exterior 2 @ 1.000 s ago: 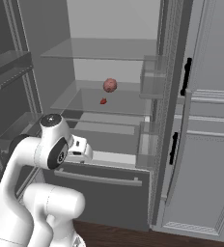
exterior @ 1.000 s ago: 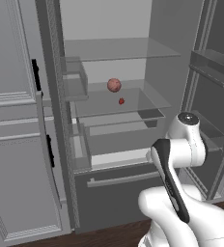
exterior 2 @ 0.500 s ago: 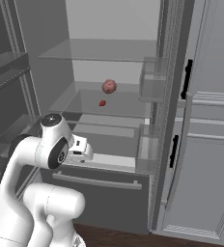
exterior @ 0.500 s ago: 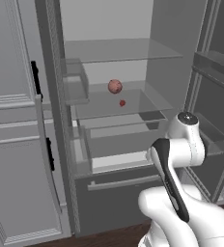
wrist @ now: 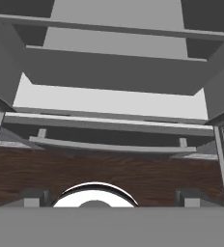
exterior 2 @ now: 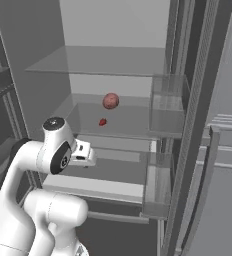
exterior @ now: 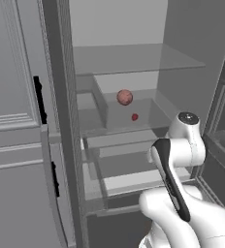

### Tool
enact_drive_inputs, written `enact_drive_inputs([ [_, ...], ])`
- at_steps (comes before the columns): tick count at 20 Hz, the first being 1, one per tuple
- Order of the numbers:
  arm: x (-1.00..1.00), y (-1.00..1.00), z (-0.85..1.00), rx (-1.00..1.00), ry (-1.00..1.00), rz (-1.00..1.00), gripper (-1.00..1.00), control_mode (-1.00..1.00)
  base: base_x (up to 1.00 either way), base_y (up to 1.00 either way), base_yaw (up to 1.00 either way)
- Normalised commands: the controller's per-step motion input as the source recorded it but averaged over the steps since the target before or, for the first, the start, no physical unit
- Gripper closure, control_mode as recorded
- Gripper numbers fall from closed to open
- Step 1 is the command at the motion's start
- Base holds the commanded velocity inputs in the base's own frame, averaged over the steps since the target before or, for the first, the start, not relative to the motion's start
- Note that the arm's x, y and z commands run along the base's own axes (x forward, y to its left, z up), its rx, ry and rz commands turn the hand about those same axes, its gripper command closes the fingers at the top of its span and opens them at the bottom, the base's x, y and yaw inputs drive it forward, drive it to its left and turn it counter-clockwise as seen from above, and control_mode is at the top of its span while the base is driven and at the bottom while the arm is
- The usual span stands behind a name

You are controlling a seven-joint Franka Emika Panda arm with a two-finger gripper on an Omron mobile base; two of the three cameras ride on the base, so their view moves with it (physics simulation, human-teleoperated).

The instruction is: Take the strawberry from the fridge and place it on top of the pancake, located on the dining counter.

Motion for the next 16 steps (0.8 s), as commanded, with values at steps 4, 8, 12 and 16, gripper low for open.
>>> enact_drive_inputs([
  [4, 0.0, 0.0, 0.0, 0.0, 0.0, 0.0, -1.0, 1.0, 0.54, 0.21, -0.01],
  [8, 0.0, 0.0, 0.0, 0.0, 0.0, 0.0, -1.0, 1.0, 0.54, 0.0, 0.0],
  [12, 0.0, 0.0, 0.0, 0.0, 0.0, 0.0, -1.0, 1.0, 0.48, 0.0, 0.0],
  [16, 0.0, 0.0, 0.0, 0.0, 0.0, 0.0, -1.0, 1.0, 0.42, 0.0, 0.0],
])
